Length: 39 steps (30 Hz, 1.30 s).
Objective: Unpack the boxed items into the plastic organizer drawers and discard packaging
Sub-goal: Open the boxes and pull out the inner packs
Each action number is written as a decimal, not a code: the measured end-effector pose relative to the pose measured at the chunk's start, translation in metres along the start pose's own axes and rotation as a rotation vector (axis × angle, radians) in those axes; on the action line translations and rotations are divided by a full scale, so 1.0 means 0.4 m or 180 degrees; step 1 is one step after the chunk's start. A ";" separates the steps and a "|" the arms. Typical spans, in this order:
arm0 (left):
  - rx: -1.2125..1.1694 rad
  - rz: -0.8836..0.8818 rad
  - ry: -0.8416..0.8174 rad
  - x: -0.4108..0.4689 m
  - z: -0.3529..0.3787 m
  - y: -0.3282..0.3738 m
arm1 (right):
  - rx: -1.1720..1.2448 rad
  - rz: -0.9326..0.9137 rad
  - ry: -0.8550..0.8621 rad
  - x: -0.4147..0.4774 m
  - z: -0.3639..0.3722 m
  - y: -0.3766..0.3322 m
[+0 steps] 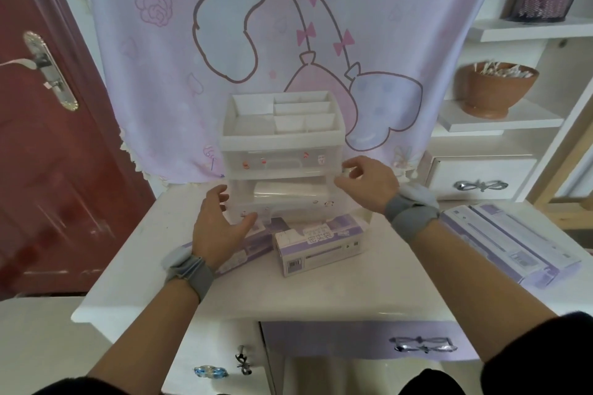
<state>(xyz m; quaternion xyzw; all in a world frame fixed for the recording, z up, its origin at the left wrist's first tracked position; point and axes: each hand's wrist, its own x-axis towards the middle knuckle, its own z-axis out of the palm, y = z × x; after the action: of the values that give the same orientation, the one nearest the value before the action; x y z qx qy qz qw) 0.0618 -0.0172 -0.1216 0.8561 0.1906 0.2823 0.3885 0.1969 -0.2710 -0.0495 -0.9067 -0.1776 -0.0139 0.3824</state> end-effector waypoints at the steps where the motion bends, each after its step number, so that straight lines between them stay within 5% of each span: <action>1: -0.0105 -0.0018 -0.0143 0.006 0.001 -0.001 | 0.0260 0.0067 -0.0239 -0.005 0.000 0.024; 4: -0.0222 0.0049 -0.0383 0.020 0.003 0.001 | 0.0259 0.0197 -0.0834 -0.014 0.020 0.074; 9: -0.0281 0.0042 -0.0372 0.064 0.004 0.000 | 0.0501 0.0152 -0.0956 0.034 0.071 0.076; 16: 0.0134 -0.0856 0.0566 0.123 0.046 0.005 | 0.0256 0.0288 0.0105 0.076 0.131 0.097; 26: 0.0752 -0.0248 0.0419 0.053 0.034 -0.008 | 0.0643 -0.0089 0.0174 0.010 0.127 0.162; 30: 0.1333 0.0374 0.0393 0.001 0.013 0.006 | 0.0660 -0.0521 -0.0198 -0.065 0.106 0.158; 39: 0.1529 0.0495 -0.0446 -0.098 -0.015 -0.005 | -0.0129 -0.0642 -0.0980 -0.183 0.062 0.164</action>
<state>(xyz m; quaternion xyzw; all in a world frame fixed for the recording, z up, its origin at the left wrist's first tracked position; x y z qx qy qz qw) 0.0275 -0.0339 -0.1331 0.9534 0.1585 0.1981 0.1635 0.1476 -0.3187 -0.1240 -0.8832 -0.3237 0.0832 0.3290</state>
